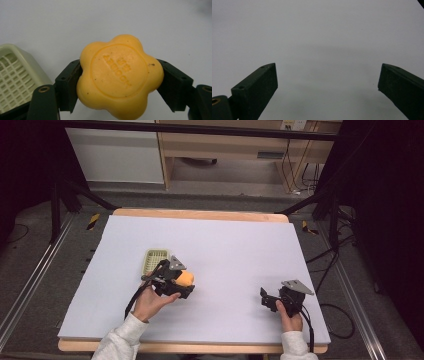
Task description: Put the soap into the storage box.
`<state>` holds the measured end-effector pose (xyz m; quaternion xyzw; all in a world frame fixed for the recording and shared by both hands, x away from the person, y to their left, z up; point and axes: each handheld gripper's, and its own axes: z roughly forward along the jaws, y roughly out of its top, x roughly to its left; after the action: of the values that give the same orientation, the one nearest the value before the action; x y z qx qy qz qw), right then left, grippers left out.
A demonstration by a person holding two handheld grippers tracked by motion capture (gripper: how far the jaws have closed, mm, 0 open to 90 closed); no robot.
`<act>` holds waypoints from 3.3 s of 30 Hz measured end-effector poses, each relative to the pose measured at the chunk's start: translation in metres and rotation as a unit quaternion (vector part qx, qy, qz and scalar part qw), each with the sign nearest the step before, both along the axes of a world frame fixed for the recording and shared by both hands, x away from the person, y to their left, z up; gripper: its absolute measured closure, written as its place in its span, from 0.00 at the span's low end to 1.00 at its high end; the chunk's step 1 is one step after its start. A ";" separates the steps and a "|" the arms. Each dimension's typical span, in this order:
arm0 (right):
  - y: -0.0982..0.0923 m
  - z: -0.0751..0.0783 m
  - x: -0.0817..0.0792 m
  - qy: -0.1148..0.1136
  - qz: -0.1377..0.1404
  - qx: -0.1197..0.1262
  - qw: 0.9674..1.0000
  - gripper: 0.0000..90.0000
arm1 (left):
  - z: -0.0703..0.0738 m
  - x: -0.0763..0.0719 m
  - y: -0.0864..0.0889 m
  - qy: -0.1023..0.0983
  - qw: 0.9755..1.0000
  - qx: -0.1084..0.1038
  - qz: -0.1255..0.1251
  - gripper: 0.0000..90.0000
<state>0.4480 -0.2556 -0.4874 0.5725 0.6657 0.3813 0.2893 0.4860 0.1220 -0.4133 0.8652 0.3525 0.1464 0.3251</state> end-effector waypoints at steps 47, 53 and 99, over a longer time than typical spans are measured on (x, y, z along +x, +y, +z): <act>0.000 0.000 0.000 0.003 0.001 -0.001 1.000 0.03 | 0.007 0.033 0.066 -0.015 0.994 -0.004 0.111 0.30; 0.000 0.000 0.000 0.003 0.000 -0.001 1.000 0.03 | 0.003 0.040 0.071 -0.017 0.992 -0.001 0.127 0.29; 0.000 0.000 0.001 0.003 -0.001 -0.002 1.000 0.03 | -0.026 0.071 0.079 0.014 0.988 0.011 0.153 0.30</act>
<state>0.4486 -0.2554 -0.4877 0.5741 0.6667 0.3777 0.2886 0.5568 0.2008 -0.4397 0.8065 0.4840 0.1860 0.2842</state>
